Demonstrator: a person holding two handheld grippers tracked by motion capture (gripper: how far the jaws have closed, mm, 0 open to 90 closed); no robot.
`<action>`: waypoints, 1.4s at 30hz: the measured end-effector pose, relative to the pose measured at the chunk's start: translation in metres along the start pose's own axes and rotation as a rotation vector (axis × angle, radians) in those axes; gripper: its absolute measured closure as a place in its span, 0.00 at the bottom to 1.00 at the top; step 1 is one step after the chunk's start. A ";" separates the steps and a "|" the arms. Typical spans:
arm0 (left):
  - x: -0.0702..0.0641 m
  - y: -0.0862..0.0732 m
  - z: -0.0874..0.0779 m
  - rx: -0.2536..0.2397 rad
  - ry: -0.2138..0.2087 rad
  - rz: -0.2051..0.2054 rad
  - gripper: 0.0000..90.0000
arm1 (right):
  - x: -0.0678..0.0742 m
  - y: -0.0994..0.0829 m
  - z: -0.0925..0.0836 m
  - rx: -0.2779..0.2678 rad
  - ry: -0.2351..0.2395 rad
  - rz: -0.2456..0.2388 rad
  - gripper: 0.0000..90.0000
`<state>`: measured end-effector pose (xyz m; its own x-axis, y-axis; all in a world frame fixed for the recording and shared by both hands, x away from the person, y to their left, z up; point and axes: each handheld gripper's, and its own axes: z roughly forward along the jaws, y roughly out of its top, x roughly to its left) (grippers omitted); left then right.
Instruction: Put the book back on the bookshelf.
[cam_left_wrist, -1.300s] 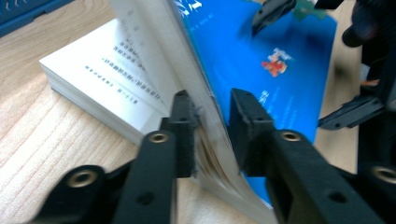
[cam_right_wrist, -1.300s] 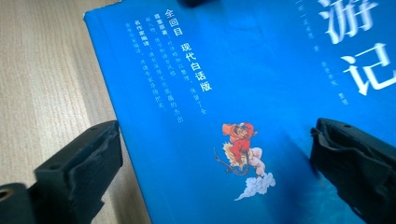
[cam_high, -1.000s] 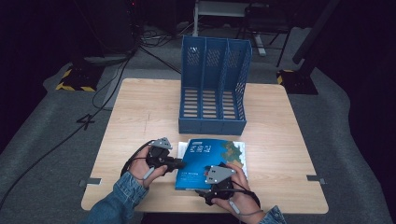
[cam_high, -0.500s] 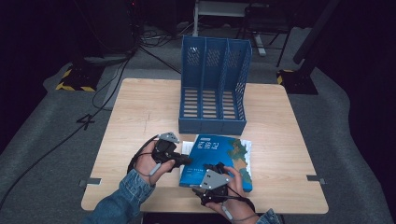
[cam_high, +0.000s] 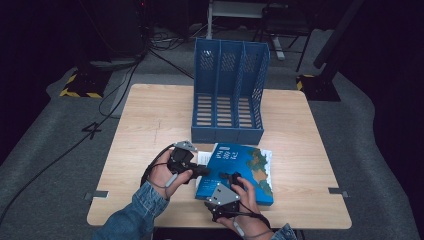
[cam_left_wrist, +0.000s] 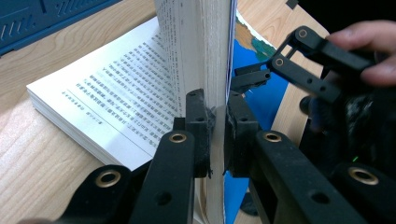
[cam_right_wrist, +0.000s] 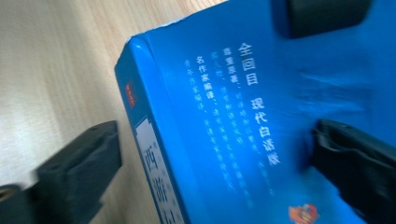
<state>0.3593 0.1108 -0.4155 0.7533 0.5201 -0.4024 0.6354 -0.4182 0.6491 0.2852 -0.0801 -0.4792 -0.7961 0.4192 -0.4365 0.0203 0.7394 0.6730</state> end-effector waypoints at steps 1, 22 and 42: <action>0.000 0.000 0.000 0.002 -0.001 0.000 0.91 | 0.003 0.000 0.002 0.005 -0.027 0.000 0.00; 0.003 -0.005 0.011 -0.003 0.019 -0.038 0.91 | 0.007 -0.007 0.014 0.034 -0.127 -0.110 0.00; 0.007 -0.022 0.022 -0.025 0.033 -0.087 0.90 | 0.001 -0.012 0.019 0.014 -0.083 -0.113 0.00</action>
<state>0.3539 0.1077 -0.4468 0.6894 0.5779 -0.4367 0.6933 -0.3518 0.6290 0.2961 -0.0781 -0.4988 -0.7408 0.3749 -0.5574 -0.0575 0.7914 0.6086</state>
